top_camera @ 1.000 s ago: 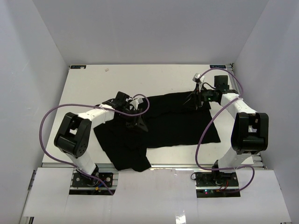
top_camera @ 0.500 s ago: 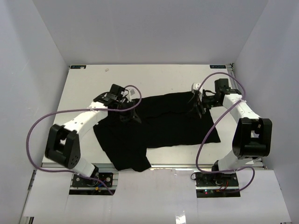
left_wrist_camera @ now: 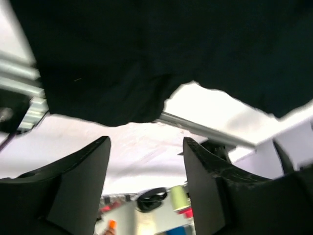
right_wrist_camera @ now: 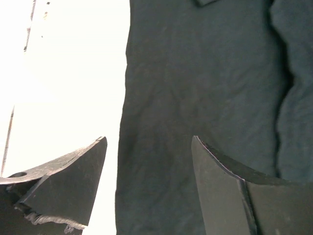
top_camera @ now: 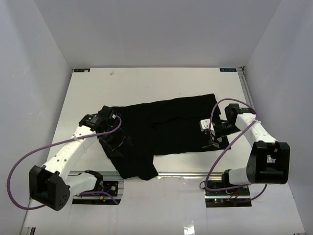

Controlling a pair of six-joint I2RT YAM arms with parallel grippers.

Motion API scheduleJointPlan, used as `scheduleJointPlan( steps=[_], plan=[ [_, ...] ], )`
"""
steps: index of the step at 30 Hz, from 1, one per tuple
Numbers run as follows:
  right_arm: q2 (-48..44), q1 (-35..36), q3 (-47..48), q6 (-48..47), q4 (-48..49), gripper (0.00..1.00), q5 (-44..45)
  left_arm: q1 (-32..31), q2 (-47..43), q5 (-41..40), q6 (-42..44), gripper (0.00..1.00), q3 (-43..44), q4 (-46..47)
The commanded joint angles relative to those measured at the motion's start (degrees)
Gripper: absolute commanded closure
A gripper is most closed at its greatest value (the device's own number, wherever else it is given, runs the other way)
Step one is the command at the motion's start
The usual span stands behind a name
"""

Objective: Fold and stack the t-shirts
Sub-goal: Grap the side of the flattened tshirt closest away from the robot with both arms

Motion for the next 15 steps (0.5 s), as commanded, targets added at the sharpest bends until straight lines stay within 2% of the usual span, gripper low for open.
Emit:
scheduleJointPlan(
  steps=[1, 5, 11, 14, 15],
  plan=[
    [-2.20, -0.47, -1.95, -2.03, -0.46, 0.24, 1.30, 0.22, 3.70, -5.20, -8.78, 0.30, 0.11, -9.99],
    [-3.09, -3.89, -2.57, -0.79, 1.39, 0.26, 1.13, 0.74, 7.58, -6.17, -9.75, 0.30, 0.47, -13.34],
    [-3.00, -5.12, -2.84, -0.63, 1.03, 0.27, 1.92, 2.33, 1.34, -3.45, -17.31, 0.28, -6.47, -13.96],
    [-3.44, -5.21, -4.33, 1.58, 3.66, 0.27, 1.74, 3.38, 2.13, -4.67, -16.61, 0.27, -7.62, -12.03],
    [-3.52, -5.21, -5.37, 2.36, 4.11, 0.27, 1.83, 3.65, 2.91, -7.64, -15.65, 0.27, -6.75, -11.77]
  ],
)
